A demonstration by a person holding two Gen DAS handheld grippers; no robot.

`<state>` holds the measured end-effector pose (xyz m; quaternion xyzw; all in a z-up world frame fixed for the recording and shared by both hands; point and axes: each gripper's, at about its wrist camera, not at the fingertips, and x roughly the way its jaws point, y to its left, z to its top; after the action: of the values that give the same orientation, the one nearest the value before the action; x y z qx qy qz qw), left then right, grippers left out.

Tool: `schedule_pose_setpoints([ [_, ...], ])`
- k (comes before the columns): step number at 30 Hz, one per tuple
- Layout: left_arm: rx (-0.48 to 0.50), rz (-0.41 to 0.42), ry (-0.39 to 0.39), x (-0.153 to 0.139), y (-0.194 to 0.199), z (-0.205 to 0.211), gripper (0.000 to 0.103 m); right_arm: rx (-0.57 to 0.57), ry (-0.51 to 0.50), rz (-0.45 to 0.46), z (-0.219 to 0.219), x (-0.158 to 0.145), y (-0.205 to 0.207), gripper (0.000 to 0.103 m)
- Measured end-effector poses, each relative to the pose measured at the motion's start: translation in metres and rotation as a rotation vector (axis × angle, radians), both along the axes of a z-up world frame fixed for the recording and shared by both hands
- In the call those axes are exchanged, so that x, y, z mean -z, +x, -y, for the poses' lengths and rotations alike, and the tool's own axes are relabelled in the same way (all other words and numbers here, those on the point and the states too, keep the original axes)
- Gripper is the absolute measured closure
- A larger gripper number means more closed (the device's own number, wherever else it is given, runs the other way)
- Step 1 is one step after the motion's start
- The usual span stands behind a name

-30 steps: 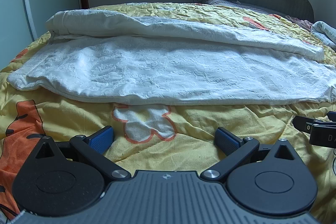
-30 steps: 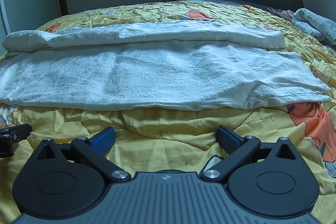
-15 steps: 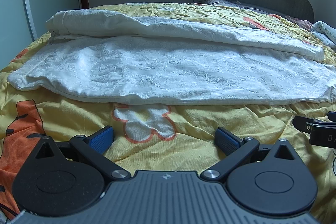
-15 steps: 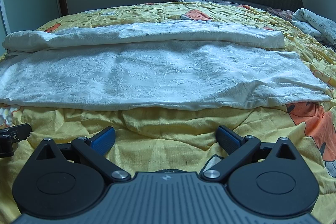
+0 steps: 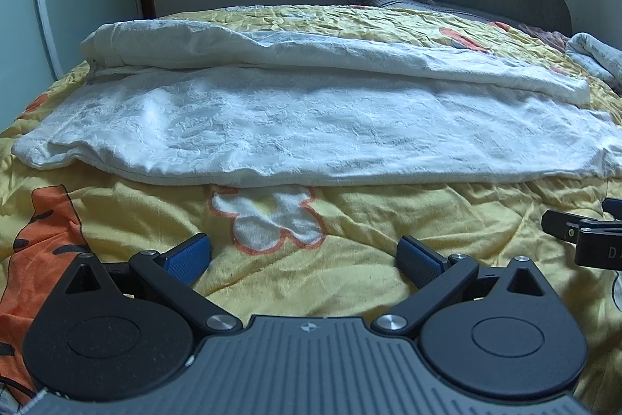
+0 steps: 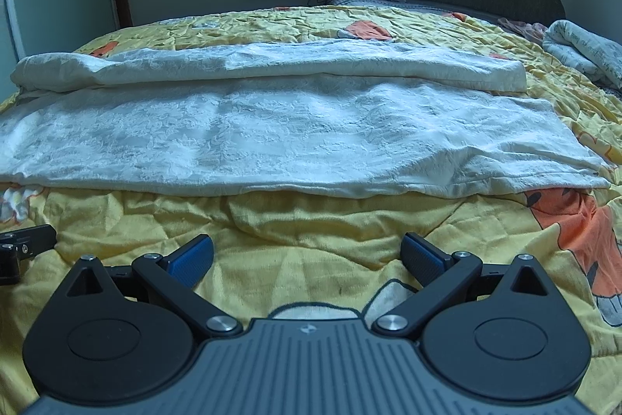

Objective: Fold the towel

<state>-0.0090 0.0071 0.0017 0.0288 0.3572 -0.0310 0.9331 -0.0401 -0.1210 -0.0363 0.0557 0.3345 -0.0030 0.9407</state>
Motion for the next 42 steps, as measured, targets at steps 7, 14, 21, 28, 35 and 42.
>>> schedule_pose_setpoints([
  [7,-0.012,0.004,0.002,0.001,0.001,0.001,0.000,0.008,0.001,0.004,-0.002,0.001,0.003,0.000],
  [14,-0.017,0.005,0.004,0.001,0.002,0.001,0.000,0.008,0.001,0.005,-0.001,0.001,0.003,0.000],
  [21,-0.047,0.001,0.013,0.001,0.001,0.002,0.000,0.007,0.001,0.006,-0.002,0.001,0.003,0.000],
  [28,-0.065,0.009,0.012,0.002,0.000,0.004,0.000,0.006,0.002,0.006,-0.001,0.001,0.003,0.000],
  [35,-0.065,0.008,0.013,0.002,-0.001,0.005,0.000,0.006,0.001,0.006,-0.002,0.002,0.004,0.000],
  [42,-0.046,0.016,-0.001,-0.008,-0.005,-0.002,0.001,-0.016,0.005,-0.015,0.005,-0.009,0.000,0.000],
])
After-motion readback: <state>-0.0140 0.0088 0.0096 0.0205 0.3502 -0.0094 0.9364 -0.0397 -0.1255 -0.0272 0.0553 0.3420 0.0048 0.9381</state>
